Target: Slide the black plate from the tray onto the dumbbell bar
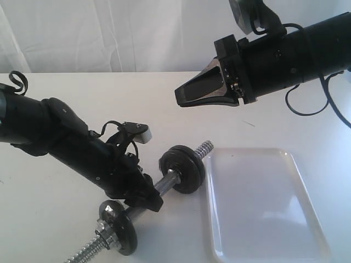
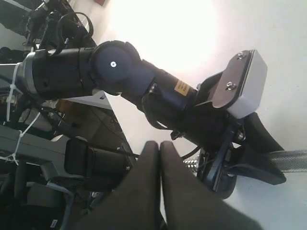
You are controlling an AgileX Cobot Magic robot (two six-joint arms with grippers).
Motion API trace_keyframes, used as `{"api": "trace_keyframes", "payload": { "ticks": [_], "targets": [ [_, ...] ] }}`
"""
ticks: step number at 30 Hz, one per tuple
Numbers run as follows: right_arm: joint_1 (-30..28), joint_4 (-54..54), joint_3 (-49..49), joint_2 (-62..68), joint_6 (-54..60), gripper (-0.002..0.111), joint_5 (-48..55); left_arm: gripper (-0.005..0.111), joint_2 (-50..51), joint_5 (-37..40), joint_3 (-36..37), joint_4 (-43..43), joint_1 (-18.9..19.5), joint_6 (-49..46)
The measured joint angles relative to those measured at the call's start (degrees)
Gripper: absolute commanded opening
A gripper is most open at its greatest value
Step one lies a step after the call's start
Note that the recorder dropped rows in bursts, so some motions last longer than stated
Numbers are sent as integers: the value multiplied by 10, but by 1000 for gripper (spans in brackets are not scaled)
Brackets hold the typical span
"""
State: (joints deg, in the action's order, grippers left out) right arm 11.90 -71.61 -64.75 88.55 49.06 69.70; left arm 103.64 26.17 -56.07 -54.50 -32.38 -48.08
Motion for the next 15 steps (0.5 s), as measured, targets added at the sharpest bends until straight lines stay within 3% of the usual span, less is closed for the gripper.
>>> {"api": "trace_keyframes", "payload": {
  "ticks": [15],
  "targets": [
    [0, 0, 0, 0, -1, 1, 0, 0, -6, -37, 7, -71, -3, -4]
  ]
}}
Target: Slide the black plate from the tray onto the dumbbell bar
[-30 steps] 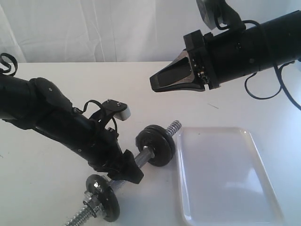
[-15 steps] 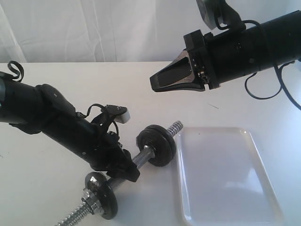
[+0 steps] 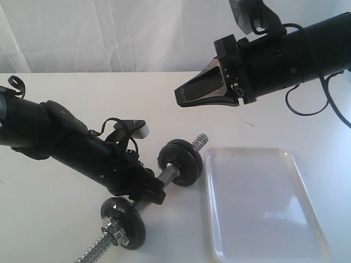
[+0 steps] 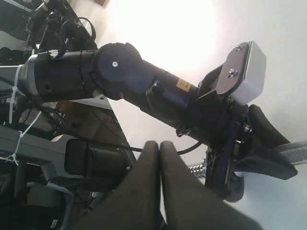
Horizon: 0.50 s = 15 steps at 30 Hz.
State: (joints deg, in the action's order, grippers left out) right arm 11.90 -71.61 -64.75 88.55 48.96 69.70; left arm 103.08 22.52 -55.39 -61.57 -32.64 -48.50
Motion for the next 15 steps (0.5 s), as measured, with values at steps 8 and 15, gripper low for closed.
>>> {"api": "trace_keyframes", "payload": {
  "ticks": [8, 15],
  "targets": [
    [0, 0, 0, 0, 0, 1, 0, 0, 0, -14, 1, -53, 0, 0],
    [0, 0, 0, 0, 0, 1, 0, 0, 1, -23, 1, -97, 0, 1]
  ]
}}
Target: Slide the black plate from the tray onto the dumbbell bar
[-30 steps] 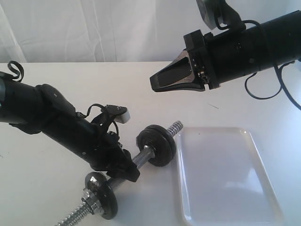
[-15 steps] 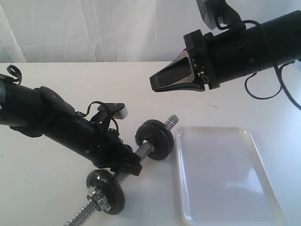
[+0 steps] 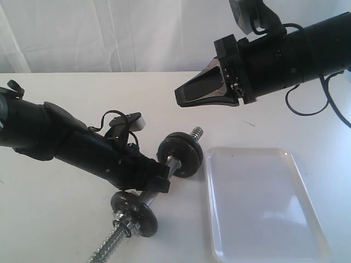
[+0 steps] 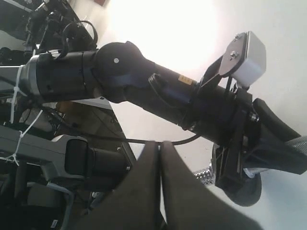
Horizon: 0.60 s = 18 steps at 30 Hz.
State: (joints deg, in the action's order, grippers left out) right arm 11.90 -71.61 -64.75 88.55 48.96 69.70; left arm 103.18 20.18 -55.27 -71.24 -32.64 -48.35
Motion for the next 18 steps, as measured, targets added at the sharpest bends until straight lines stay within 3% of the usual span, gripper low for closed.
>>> {"api": "trace_keyframes", "payload": {
  "ticks": [8, 18],
  "targets": [
    [0, 0, 0, 0, 0, 1, 0, 0, 0, -5, 1, -16, -4, 7],
    [0, 0, 0, 0, 0, 1, 0, 0, 0, -65, 2, -53, -53, 46]
  ]
}}
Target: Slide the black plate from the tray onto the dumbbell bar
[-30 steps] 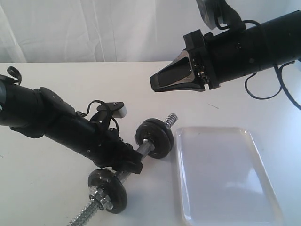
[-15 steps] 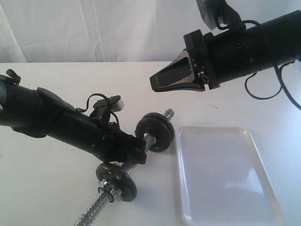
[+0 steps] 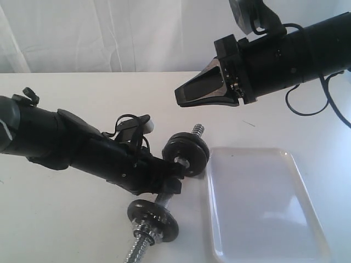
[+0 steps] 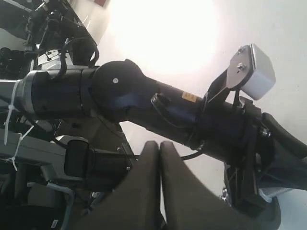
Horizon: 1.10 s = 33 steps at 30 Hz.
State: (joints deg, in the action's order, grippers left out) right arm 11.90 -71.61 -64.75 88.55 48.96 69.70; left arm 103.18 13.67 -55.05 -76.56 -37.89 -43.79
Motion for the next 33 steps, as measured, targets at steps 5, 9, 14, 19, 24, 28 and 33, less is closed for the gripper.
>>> {"api": "trace_keyframes", "payload": {
  "ticks": [5, 9, 14, 19, 24, 28, 33],
  "targets": [
    [0, 0, 0, 0, -1, 1, 0, 0, 0, -30, 0, -21, -14, 12],
    [0, 0, 0, 0, -1, 1, 0, 0, -1, -52, 6, -43, -25, 26],
    [0, 0, 0, 0, -1, 1, 0, 0, -10, -72, 31, -104, -27, 27],
    [0, 0, 0, 0, -1, 1, 0, 0, -15, -79, 40, -127, -27, 37],
    [0, 0, 0, 0, -1, 1, 0, 0, -15, -73, 40, -129, -27, 26],
    [0, 0, 0, 0, -1, 1, 0, 0, -15, -64, 41, -126, -27, 19],
    [0, 0, 0, 0, -1, 1, 0, 0, -15, -59, 42, -125, -27, 17]
  ]
}}
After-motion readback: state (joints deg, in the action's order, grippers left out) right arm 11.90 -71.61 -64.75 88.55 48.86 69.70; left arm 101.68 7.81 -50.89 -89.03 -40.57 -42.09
